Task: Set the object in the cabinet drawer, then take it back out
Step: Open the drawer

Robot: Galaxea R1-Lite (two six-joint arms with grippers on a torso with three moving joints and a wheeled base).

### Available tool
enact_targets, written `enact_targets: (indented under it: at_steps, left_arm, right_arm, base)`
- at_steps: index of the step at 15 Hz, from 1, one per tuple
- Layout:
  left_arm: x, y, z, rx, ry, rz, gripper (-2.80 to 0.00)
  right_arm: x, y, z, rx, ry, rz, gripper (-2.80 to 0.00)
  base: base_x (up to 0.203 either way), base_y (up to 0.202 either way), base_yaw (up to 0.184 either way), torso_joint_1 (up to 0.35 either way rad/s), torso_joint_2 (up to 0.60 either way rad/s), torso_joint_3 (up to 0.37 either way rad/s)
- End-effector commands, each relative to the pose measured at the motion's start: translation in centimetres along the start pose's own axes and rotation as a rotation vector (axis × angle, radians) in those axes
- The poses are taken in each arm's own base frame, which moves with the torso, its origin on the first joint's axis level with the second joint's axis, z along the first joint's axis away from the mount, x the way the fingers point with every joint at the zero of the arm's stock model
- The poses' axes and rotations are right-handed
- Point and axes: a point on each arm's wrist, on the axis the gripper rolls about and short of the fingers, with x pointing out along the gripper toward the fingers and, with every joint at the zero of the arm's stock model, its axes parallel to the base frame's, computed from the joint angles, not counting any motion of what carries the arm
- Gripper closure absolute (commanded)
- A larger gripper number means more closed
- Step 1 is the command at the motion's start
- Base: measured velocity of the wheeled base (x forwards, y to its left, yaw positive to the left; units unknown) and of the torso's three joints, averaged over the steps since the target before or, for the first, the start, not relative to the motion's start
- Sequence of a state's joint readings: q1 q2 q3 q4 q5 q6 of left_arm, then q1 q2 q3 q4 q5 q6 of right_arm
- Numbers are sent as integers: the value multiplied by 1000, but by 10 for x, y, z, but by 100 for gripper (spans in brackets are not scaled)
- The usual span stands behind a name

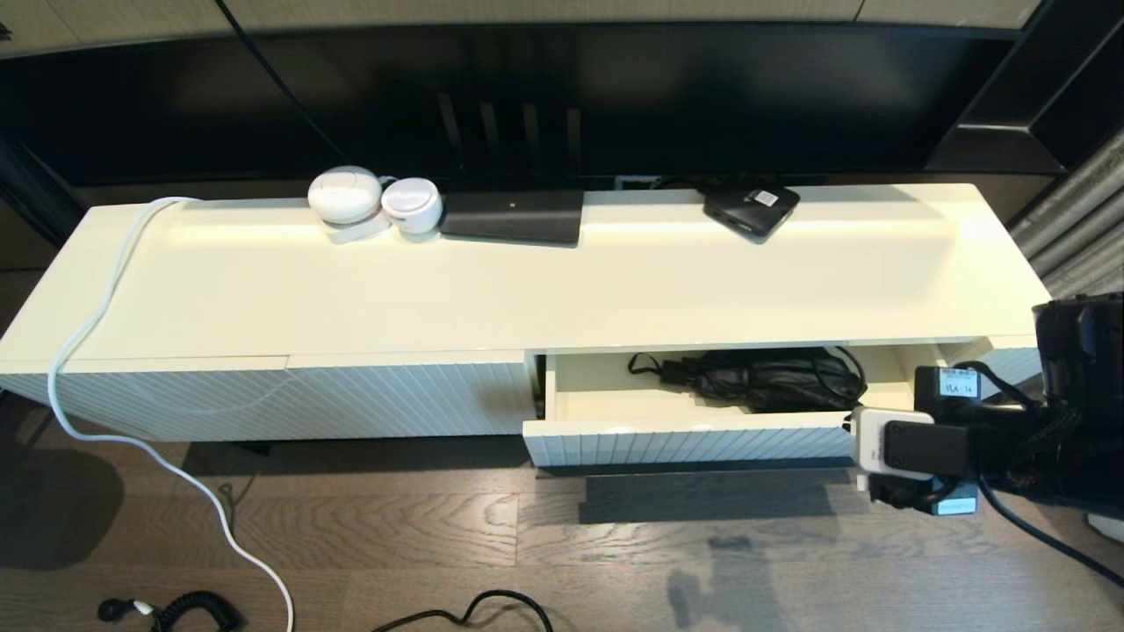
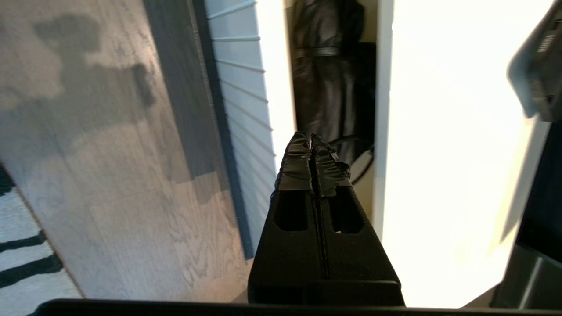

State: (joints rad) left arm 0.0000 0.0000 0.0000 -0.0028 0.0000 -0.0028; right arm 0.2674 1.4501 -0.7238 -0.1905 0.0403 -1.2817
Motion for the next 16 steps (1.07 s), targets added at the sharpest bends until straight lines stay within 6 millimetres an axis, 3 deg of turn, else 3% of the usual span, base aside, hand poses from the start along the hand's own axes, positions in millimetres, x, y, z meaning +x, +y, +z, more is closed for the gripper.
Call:
enact_targets:
  at_steps: [1,5,10,14,16]
  left_arm:
    - [0,0,0,0,0,0,0]
    - [0,0,0,0,0,0,0]
    - [0,0,0,0,1,0,0]
    - [0,0,0,0,1,0,0]
    - [0,0,0,0,0,0,0]
  right_arm:
    - [5,-15,5,-8,-4,-9,0]
    - [26,-25,7,-8,26,42,0]
    - [84,-44,9,-3,87,163,0]
    - [110,-53,11,68,119,248,0]
    - [113,-52,11,79,126,265,0]
  base:
    - [0,0,0,0,0,0]
    - [0,0,0,0,0,0]
    - [0,0,0,0,0,0]
    - [0,0,0,0,0,0]
    - [0,0,0,0,0,0]
